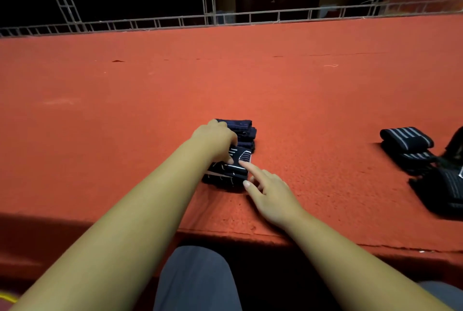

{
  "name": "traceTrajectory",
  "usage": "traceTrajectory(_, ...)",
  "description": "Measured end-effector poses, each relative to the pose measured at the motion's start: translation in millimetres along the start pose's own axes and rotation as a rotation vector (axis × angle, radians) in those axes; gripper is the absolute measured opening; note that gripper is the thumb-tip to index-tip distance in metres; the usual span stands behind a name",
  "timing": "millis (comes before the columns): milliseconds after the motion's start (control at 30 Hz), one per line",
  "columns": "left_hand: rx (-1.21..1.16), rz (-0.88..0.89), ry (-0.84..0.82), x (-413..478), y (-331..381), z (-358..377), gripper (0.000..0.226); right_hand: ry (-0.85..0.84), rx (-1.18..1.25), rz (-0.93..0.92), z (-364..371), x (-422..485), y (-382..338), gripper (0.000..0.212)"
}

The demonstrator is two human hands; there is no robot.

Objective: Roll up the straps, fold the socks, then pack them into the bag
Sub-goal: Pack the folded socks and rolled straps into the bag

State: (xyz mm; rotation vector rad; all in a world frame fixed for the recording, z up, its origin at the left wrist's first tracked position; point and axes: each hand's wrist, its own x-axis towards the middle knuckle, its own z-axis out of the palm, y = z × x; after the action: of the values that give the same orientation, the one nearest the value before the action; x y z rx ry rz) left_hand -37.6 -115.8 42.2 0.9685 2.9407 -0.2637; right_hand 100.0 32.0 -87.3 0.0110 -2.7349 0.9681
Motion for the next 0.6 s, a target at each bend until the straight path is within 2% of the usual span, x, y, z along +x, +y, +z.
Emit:
traceTrajectory(100,-0.007,0.037,-0.18,18,-3,-3,0.063,0.031,0.024,-0.016,1,0,3,0.052)
traceTrajectory(233,-0.107,0.016,-0.507,40,-16,-5,0.062,0.05,0.031,-0.038,3,-1,5,0.049)
traceTrajectory(333,-0.108,0.003,-0.686,51,-24,-2,0.062,0.065,0.035,-0.058,2,-3,5,0.048)
traceTrajectory(400,-0.155,-0.025,-0.737,55,-26,1,0.066,0.068,0.04,-0.064,2,-4,5,0.047)
traceTrajectory(467,-0.231,-0.043,-0.759,57,-29,5,0.061,0.07,0.051,-0.061,2,-4,5,0.047)
traceTrajectory(600,-0.312,-0.05,-0.703,52,-34,11,0.065,0.079,0.062,-0.063,1,-5,5,0.046)
